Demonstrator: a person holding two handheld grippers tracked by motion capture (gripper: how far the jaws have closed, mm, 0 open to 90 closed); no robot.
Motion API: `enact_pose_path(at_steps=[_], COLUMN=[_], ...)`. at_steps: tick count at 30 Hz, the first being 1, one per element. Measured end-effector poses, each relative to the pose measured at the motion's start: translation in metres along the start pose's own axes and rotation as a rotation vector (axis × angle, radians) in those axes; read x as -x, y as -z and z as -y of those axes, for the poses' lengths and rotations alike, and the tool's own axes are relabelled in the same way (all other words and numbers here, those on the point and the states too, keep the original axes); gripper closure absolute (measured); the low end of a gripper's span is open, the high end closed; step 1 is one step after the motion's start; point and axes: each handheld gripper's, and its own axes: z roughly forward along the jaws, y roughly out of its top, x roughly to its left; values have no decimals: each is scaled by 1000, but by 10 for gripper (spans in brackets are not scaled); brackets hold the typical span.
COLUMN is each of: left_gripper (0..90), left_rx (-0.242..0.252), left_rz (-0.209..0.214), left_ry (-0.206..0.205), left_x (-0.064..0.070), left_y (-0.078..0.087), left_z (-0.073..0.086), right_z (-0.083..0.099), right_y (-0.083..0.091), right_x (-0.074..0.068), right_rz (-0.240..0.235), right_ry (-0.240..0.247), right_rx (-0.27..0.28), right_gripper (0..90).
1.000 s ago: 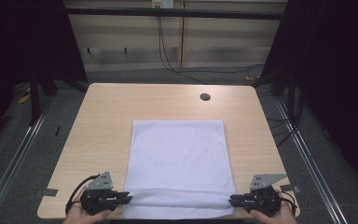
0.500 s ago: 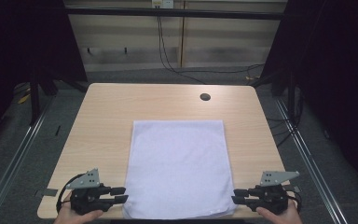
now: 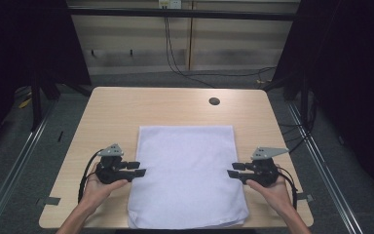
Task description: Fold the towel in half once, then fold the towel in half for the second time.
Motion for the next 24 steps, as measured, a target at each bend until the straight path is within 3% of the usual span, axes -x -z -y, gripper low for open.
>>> enact_pose_path(at_steps=[2,3,7,9,12,14,16,17,21,22,23,24], left_gripper=[536,532,531,530,557,553,553,553,550,551,566,549], left_rx=[4,-7,-31,-30,-11,3,-11,6,-24,-8,3,-6], left_rz=[-3,-13,-51,-107,-100,-95,-112,-129,-137,-142,-172,-168], left_ry=[29,22,33,28,23,52,68,69,48,54,39,32], left_x=[-8,-11,-22,-24,-25,-31,-39,-42,-45,-46,-45,-46], left_y=[-9,-13,-28,-35,-43,-46,-49,-51,-55,-55,-54,-55], left_z=[-3,-5,-10,-14,-20,-24,-23,-20,-17,-16,-16,-15], right_z=[-6,-8,-14,-19,-25,-28,-30,-31,-33,-34,-35,-36], right_y=[-12,-20,-41,-49,-57,-63,-69,-72,-80,-84,-88,-93], right_x=[6,10,24,28,34,39,46,50,60,62,64,65], right_rz=[18,24,27,32,46,66,66,74,79,84,91,92], right_ry=[3,5,-45,-39,-43,-56,-69,-74,-108,-103,-94,-93], right_rx=[-12,-28,-57,-74,-73,-64,-69,-76,-47,-63,-77,-83], right_gripper=[592,574,534,496,489,485,481,475,473,472,471,471])
